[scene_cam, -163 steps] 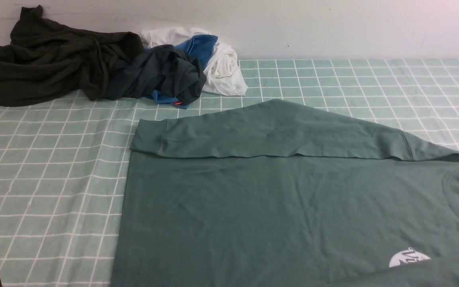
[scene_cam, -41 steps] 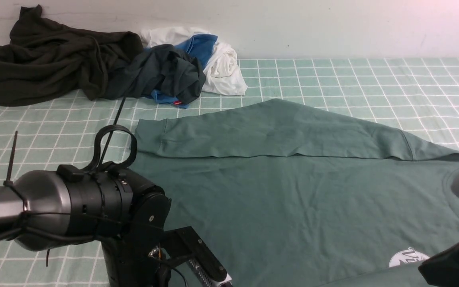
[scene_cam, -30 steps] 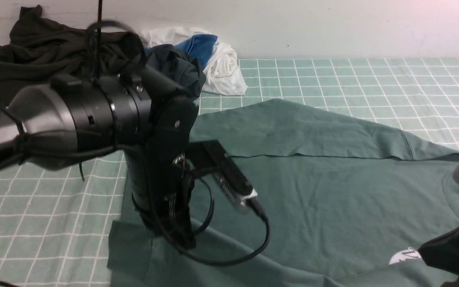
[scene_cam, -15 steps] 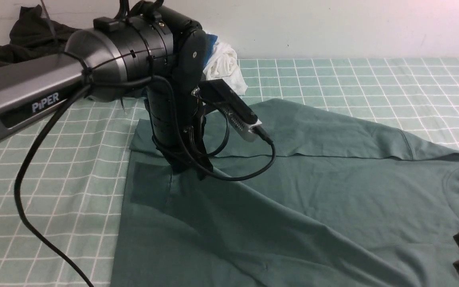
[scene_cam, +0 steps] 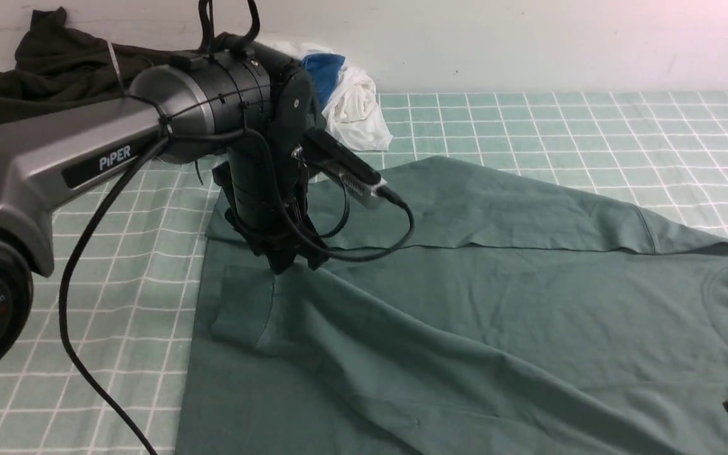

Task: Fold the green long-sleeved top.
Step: Use the left arm to drag and place the cuff at the centered position on the left edge of the fabric, then use the left arm to clamp the cuff farthest from it

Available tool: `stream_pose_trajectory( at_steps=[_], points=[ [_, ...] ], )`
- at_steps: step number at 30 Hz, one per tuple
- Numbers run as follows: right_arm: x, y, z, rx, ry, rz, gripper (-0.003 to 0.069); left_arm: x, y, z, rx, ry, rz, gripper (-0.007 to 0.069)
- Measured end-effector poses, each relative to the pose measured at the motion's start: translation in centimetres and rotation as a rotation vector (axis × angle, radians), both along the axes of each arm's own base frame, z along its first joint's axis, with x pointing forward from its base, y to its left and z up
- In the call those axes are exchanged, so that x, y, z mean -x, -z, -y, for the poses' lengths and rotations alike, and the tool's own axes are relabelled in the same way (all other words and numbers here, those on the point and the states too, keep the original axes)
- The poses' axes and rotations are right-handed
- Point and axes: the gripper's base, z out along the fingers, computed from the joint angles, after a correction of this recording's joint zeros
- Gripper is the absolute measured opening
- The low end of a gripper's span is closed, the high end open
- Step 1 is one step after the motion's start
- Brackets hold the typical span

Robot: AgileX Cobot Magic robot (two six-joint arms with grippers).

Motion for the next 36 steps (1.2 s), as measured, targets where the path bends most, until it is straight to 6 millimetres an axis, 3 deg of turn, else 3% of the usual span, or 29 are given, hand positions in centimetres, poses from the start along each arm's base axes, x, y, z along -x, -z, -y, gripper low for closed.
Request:
stream_pose_trajectory(
  at_steps=[4, 7, 14, 21, 25, 28, 29, 32, 36],
  points=[
    [-0.2, -0.2, -0.1, -0.009, -0.003, 0.03, -0.0014, -1.8, -1.5, -2.7, 0.053, -0.147, 0.064, 0.0409],
    [-0.4, -0.2, -0.1, -0.014, -0.005, 0.046, -0.0014, -3.5, -1.6, -5.3, 0.11, -0.238, 0.098, 0.0435],
    [-0.5, -0.3, -0.2, -0.021, -0.006, 0.062, -0.0014, -6.7, 2.5, -9.6, 0.246, -0.409, 0.113, 0.0441],
    [-0.5, -0.3, -0.2, -0.027, -0.004, 0.06, -0.0014, -8.2, 5.5, -9.6, 0.285, -0.43, 0.15, 0.0436],
    [-0.5, -0.3, -0.2, -0.03, -0.003, 0.059, -0.0014, -8.2, 6.0, -9.5, 0.285, -0.429, 0.141, 0.0378],
    [-0.5, -0.3, -0.3, -0.032, -0.002, 0.057, -0.0014, -8.2, 6.0, -9.3, 0.286, -0.428, 0.14, 0.0248],
    [-0.4, -0.3, -0.3, -0.033, -0.002, 0.057, -0.0014, -8.2, 6.0, -9.3, 0.286, -0.428, 0.14, 0.024],
    [-0.4, -0.3, -0.3, -0.033, -0.002, 0.057, -0.0014, -8.2, 6.0, -9.3, 0.286, -0.427, 0.141, 0.0095],
    [-0.4, -0.3, -0.3, -0.033, -0.002, 0.056, -0.0014, -8.2, 6.0, -9.3, 0.28, -0.408, 0.141, 0.0007]
  ],
)
